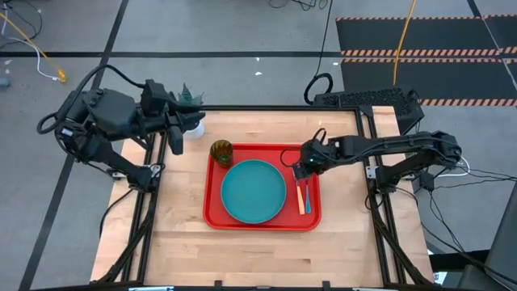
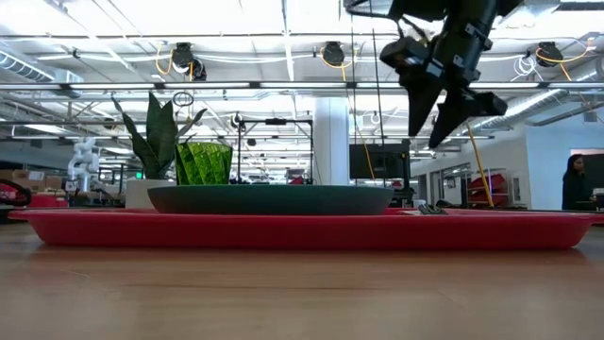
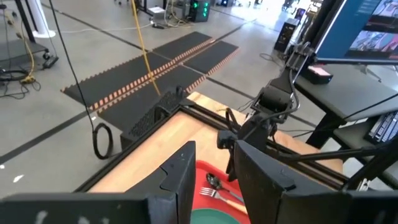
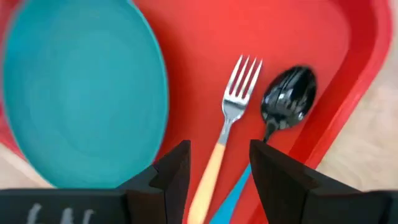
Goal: Pick and place plate/cup/fork/spoon on tray
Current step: Put the yellow fork on the red tray between the blue plate and the blue spoon
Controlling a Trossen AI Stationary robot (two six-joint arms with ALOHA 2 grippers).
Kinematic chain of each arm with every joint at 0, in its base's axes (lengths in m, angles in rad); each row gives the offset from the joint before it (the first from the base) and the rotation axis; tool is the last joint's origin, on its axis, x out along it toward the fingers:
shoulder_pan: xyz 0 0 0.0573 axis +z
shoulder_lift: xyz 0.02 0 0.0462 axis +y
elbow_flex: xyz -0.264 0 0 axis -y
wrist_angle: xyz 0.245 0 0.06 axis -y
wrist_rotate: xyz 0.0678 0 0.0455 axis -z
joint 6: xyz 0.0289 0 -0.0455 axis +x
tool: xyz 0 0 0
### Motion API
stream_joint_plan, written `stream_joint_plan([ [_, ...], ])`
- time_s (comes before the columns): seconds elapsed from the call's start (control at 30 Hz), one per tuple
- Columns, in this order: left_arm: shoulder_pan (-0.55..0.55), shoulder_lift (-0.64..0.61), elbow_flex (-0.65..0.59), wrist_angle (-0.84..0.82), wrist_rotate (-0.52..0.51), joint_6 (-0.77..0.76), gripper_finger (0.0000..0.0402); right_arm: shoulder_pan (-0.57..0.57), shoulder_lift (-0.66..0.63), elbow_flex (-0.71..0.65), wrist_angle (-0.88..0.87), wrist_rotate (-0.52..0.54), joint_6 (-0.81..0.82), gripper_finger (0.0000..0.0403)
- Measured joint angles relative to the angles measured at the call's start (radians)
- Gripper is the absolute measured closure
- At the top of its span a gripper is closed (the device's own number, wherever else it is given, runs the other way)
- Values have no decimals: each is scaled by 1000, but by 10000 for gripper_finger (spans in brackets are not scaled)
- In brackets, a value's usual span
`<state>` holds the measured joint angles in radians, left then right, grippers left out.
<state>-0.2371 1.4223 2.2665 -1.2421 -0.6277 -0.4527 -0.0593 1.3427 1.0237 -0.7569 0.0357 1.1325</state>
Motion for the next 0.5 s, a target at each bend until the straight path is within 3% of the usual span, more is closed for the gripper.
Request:
stream_joint_plan([
  [0.17,0,10,0,-26,-1,2,288,3,93,0,19,-65,-19,248],
  [0.5,-1,13,0,-54,0,-18,288,-5,178,0,43,-38,43,248],
])
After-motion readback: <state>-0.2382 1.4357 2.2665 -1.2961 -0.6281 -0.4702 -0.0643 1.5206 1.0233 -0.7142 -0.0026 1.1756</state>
